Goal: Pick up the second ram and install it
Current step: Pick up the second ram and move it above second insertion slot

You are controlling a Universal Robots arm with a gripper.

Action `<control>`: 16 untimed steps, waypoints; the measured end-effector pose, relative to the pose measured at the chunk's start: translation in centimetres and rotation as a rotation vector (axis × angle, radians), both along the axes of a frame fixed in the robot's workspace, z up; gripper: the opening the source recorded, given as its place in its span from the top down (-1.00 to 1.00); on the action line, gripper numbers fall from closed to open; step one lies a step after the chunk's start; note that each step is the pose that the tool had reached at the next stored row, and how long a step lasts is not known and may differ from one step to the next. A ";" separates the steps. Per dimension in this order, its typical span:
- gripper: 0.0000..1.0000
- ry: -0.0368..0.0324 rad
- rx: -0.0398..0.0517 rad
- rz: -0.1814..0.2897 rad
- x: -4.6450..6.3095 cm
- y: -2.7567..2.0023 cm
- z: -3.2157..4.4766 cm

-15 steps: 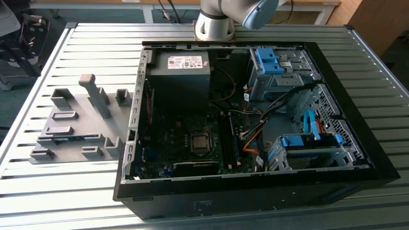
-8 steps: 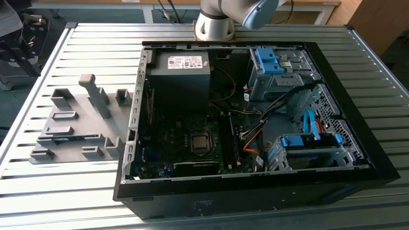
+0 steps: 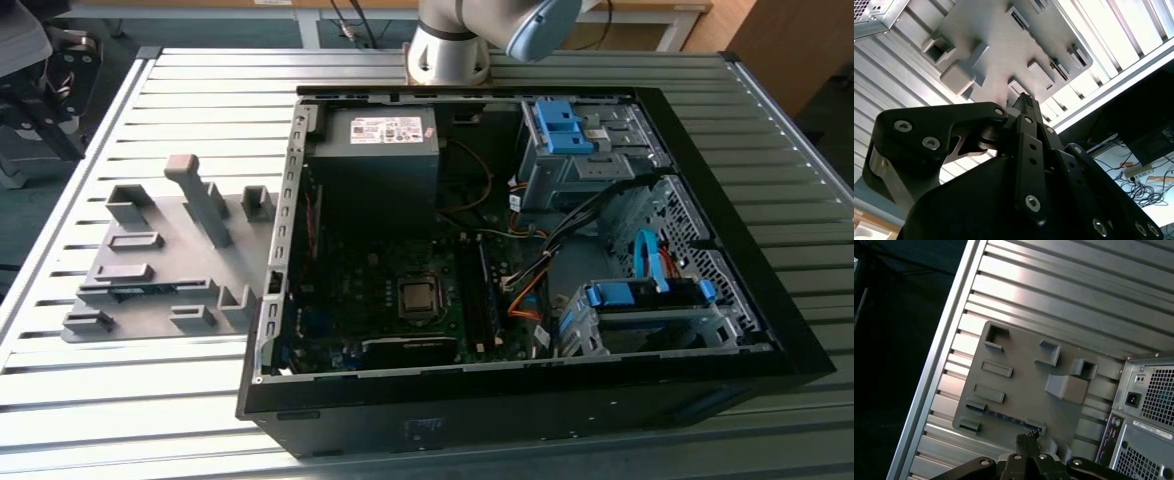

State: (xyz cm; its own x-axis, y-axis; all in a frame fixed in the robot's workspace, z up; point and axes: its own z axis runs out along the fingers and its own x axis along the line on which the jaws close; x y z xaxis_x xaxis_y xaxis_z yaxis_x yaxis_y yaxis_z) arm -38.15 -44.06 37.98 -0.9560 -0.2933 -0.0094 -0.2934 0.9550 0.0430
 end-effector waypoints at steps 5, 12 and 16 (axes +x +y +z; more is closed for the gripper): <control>0.79 0.0000 0.0000 0.022 0.0 0.00 0.00; 0.79 0.0000 0.0000 0.053 0.0 0.00 0.00; 0.79 0.0000 0.0000 0.072 0.0 0.00 0.00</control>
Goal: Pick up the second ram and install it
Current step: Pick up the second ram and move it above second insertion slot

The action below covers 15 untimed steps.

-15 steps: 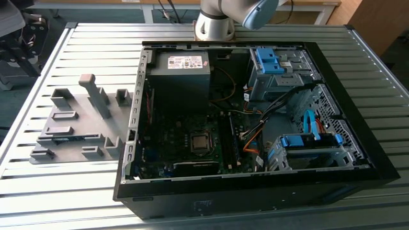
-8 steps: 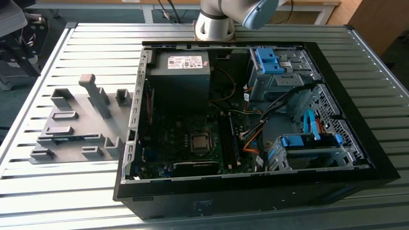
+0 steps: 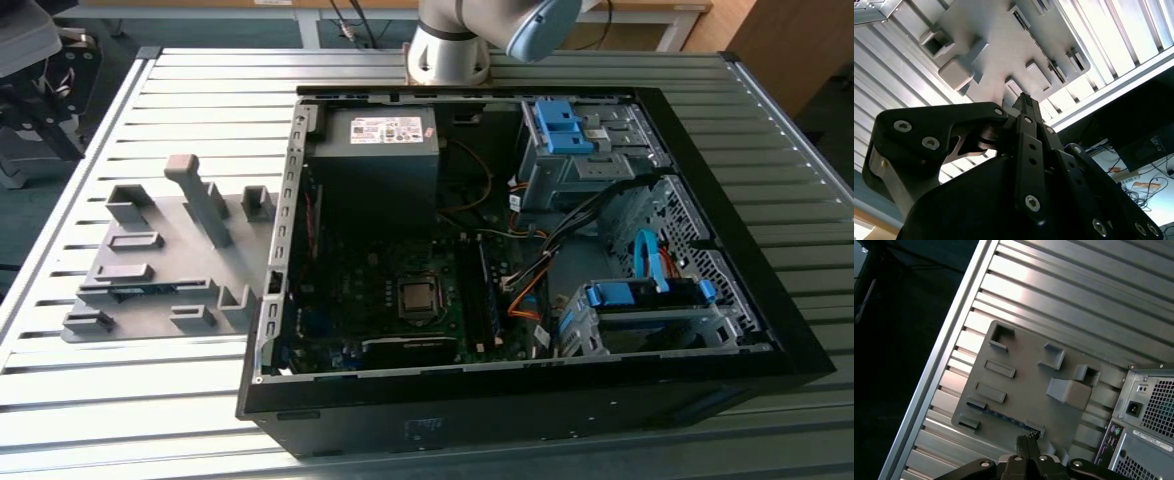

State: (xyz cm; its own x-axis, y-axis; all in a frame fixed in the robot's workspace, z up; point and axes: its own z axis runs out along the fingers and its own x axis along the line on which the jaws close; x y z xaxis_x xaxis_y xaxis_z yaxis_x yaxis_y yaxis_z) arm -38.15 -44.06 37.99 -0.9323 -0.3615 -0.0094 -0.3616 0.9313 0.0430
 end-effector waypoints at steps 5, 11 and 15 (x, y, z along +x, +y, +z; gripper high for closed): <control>0.79 0.0000 0.0000 0.024 0.0 0.00 0.00; 0.79 -0.0001 0.0000 0.053 0.0 0.00 0.00; 0.79 -0.0001 0.0000 0.071 0.0 0.00 0.00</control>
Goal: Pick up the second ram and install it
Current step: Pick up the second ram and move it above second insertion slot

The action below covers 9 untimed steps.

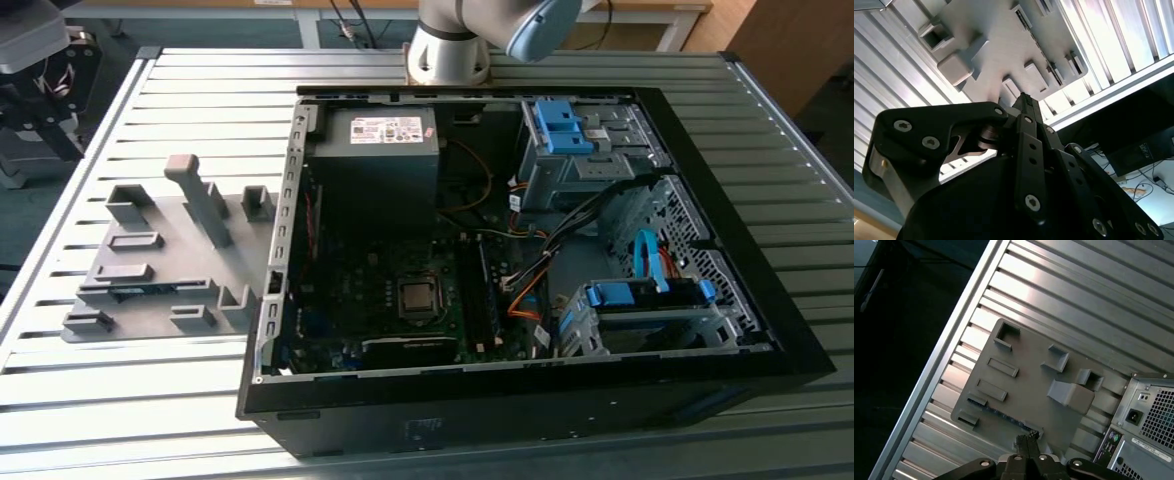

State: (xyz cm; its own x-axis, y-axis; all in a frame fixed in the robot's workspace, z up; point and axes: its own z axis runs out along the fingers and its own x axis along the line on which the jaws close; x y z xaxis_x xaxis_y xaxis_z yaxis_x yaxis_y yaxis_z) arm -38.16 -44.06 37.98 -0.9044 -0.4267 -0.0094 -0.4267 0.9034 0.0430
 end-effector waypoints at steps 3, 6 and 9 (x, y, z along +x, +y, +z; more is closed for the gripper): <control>0.79 0.0000 0.0001 0.014 0.0 0.00 0.00; 0.79 0.0000 0.0001 0.027 0.0 0.00 0.00; 0.79 0.0001 0.0000 0.040 0.0 0.00 0.00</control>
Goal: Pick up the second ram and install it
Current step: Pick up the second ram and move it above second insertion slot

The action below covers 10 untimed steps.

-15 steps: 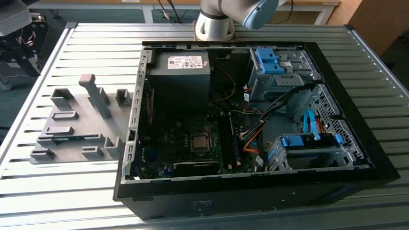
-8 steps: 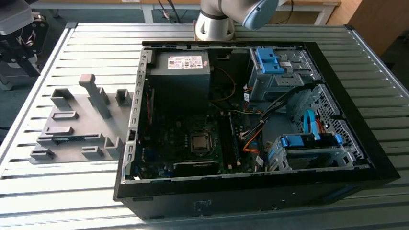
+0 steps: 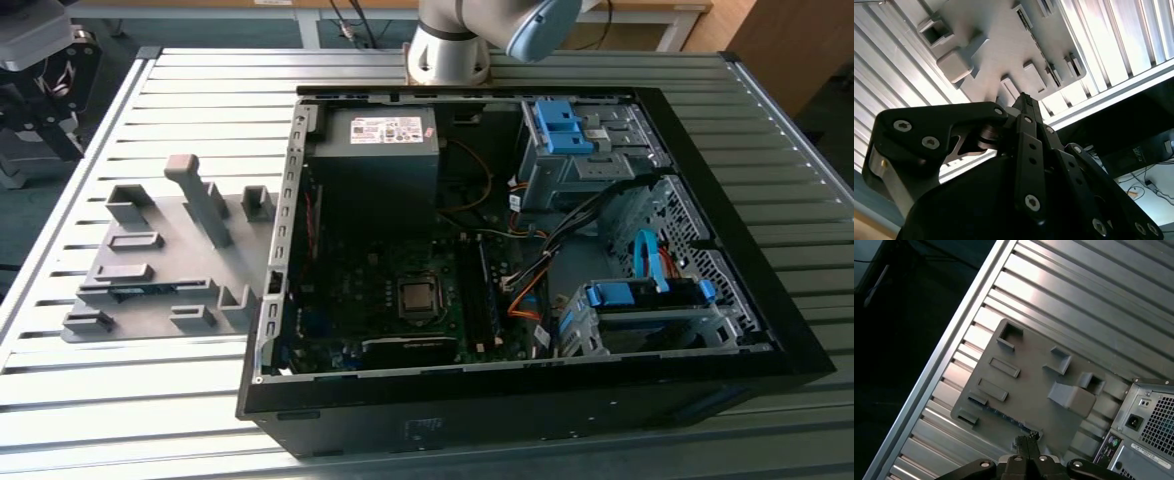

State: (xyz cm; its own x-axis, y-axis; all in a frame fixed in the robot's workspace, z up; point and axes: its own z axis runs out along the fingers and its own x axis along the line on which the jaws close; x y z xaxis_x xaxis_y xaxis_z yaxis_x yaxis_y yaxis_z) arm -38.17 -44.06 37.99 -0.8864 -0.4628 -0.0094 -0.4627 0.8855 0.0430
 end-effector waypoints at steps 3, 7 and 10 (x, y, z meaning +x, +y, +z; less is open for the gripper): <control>0.79 -0.0001 0.0000 0.013 0.0 0.00 0.00; 0.79 0.0000 0.0001 0.030 0.0 0.00 0.00; 0.79 0.0000 0.0000 0.043 0.0 0.00 0.00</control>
State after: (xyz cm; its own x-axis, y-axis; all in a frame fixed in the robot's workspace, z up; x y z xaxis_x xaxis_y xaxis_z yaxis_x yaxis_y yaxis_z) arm -38.17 -44.06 37.98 -0.8658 -0.5003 -0.0094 -0.5002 0.8648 0.0430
